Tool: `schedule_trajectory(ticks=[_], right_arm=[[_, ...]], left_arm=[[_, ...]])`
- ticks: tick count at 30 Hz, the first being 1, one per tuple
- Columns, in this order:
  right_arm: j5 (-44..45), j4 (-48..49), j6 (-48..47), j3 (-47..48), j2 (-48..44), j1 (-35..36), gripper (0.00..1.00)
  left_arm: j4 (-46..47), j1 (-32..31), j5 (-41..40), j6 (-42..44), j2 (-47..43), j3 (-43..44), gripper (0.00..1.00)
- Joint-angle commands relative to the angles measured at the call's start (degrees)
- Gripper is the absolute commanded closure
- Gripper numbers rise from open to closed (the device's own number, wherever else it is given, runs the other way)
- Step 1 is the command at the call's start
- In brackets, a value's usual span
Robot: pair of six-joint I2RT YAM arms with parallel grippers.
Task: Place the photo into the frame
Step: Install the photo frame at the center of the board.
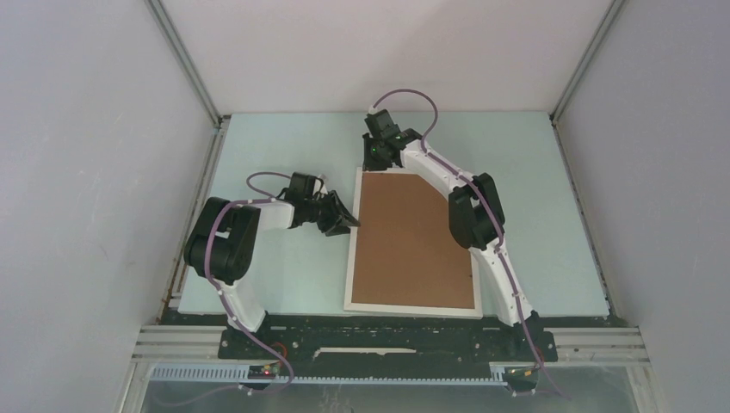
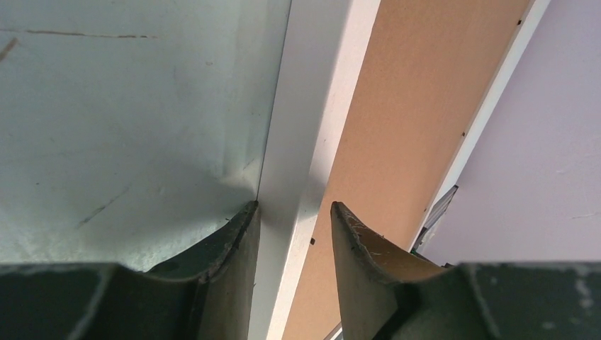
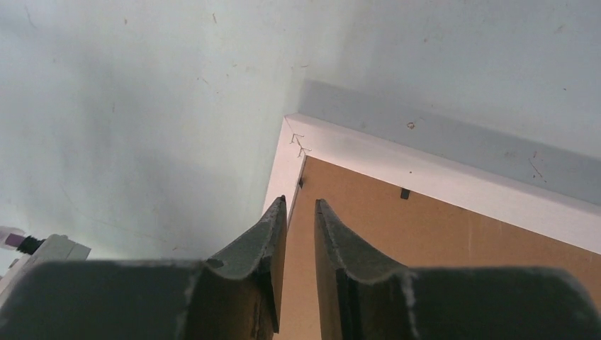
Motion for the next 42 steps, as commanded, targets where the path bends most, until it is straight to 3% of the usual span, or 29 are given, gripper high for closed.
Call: schedule_trajectory(ticks=[1, 26, 42], right_arm=[[2.88, -0.41, -1.42, 2.34, 1.85, 0.65, 0.73], [3.16, -3.94, -3.22, 6.09, 6.20, 1.62, 0.75], [9.67, -15.19, -9.03, 16.00, 13.85, 3.59, 0.77]], left_arm=[[-0.56, -1.41, 0.15, 1.56, -0.37, 0.53, 0.57], [-0.53, -1.66, 0.10, 2.03, -0.10, 0.47, 0.57], [-0.55, -1.66, 0.36, 2.09, -0.53, 0.31, 0.57]])
